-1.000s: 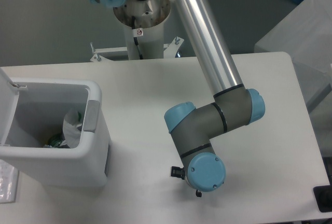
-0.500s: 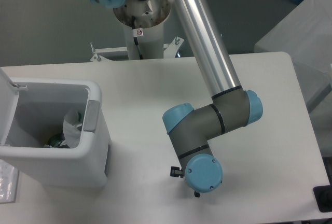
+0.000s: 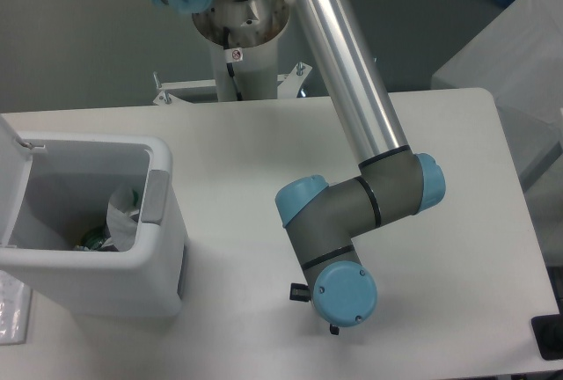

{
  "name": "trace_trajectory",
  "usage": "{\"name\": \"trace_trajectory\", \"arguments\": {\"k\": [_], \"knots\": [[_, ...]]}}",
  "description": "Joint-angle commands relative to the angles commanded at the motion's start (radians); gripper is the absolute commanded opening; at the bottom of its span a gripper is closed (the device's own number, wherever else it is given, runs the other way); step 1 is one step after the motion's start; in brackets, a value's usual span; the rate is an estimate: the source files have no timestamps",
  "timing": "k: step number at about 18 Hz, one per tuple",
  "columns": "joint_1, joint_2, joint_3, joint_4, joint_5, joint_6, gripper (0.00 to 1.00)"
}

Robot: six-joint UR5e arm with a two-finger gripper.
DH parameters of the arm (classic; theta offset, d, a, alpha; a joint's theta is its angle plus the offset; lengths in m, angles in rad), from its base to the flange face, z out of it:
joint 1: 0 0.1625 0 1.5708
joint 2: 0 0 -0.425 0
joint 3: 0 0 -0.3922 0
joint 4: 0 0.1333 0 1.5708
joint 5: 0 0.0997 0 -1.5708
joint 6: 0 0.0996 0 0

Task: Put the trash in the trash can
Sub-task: 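Reorient the wrist and lower the gripper beside the bottle, then grasp the clear plastic bottle by its cap end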

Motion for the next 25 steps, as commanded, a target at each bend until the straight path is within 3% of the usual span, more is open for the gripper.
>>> {"name": "trace_trajectory", "arguments": {"k": [3, 11, 15, 25], "knots": [[0.000, 0.003, 0.000, 0.000, -0.006, 0.000, 0.17], [0.006, 0.046, 0.005, 0.003, -0.035, 0.011, 0.14], [0.043, 0.106, 0.005, 0.048, -0.168, 0.014, 0.13], [0.101, 0.244, 0.015, 0.060, -0.484, -0.005, 0.13]]}}
